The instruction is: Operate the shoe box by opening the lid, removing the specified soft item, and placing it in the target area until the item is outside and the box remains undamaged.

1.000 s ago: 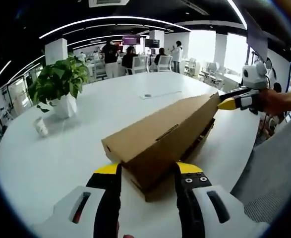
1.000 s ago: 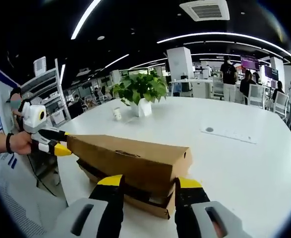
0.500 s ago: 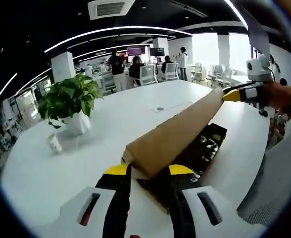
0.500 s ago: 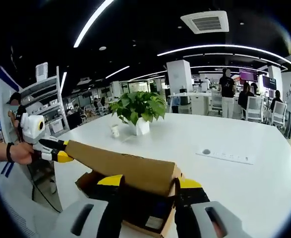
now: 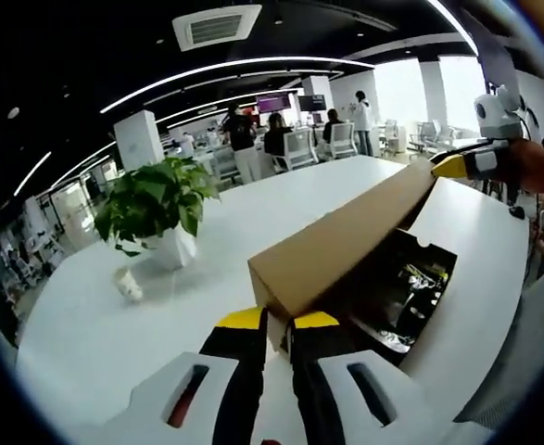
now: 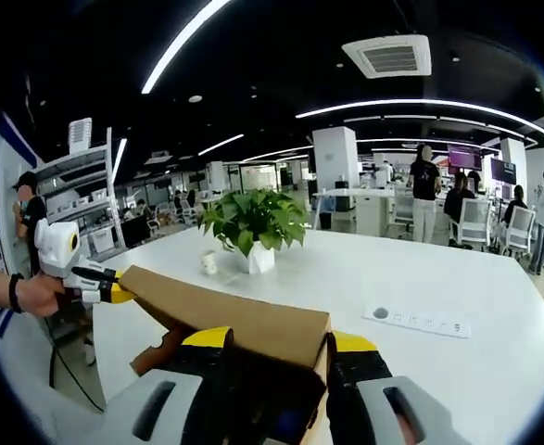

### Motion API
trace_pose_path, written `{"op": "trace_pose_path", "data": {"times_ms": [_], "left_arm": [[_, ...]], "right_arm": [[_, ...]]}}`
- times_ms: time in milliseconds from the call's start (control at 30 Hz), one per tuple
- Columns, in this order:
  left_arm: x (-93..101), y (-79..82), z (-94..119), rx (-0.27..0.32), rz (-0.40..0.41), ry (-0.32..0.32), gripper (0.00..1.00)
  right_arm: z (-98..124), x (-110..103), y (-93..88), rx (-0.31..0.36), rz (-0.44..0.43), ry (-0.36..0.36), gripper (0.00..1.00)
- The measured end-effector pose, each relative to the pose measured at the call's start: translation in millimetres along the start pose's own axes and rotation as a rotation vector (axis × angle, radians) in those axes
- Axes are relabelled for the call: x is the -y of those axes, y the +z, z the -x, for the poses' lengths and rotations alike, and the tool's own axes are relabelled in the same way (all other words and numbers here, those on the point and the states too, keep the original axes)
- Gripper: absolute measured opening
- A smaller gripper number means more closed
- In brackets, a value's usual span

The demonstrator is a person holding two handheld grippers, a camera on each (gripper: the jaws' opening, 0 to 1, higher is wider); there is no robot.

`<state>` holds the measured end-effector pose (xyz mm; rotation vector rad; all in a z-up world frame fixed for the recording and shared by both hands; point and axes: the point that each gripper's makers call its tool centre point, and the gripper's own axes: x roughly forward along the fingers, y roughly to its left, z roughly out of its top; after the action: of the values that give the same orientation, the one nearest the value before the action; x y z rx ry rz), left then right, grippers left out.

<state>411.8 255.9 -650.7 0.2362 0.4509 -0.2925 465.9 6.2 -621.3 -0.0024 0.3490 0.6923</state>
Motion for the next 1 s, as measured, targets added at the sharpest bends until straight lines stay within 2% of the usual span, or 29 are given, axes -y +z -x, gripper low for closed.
{"op": "trace_pose_path", "data": {"times_ms": [200,367,533,667,733,833,900,1000], "left_arm": [[-2.1,1.5,-1,-0.008,0.005,0.013,0.06],[-3.4,1.8,-3,-0.046,0.003,0.019,0.05],[-6.9,2.2,-5,-0.055,0.02,0.024,0.05],[-8.0,5.2,-7,-0.063,0.025,0.025,0.05],[-9.0,6.4,-7,-0.065,0.025,0.024,0.05],[-11.1,7.4,-9,-0.066,0.034,0.023,0.05],[-12.4,8.3,-10,-0.069,0.039,0.024,0.05],[-14.4,10.4,-12,-0.068,0.039,0.025,0.04]], "right_arm": [[-1,1,1.7,0.005,0.009,0.01,0.37],[2,-2,0.8,-0.008,0.11,0.051,0.39],[3,0,2.5,-0.008,0.127,0.06,0.37],[3,3,-9.8,-0.05,0.164,0.066,0.35],[1,8,-17.7,-0.079,0.185,0.05,0.34],[-2,19,-24.6,-0.107,0.171,0.009,0.29],[-6,21,-25.8,-0.107,0.161,0.006,0.23],[-14,30,-30.7,-0.124,0.165,-0.015,0.2]]}}
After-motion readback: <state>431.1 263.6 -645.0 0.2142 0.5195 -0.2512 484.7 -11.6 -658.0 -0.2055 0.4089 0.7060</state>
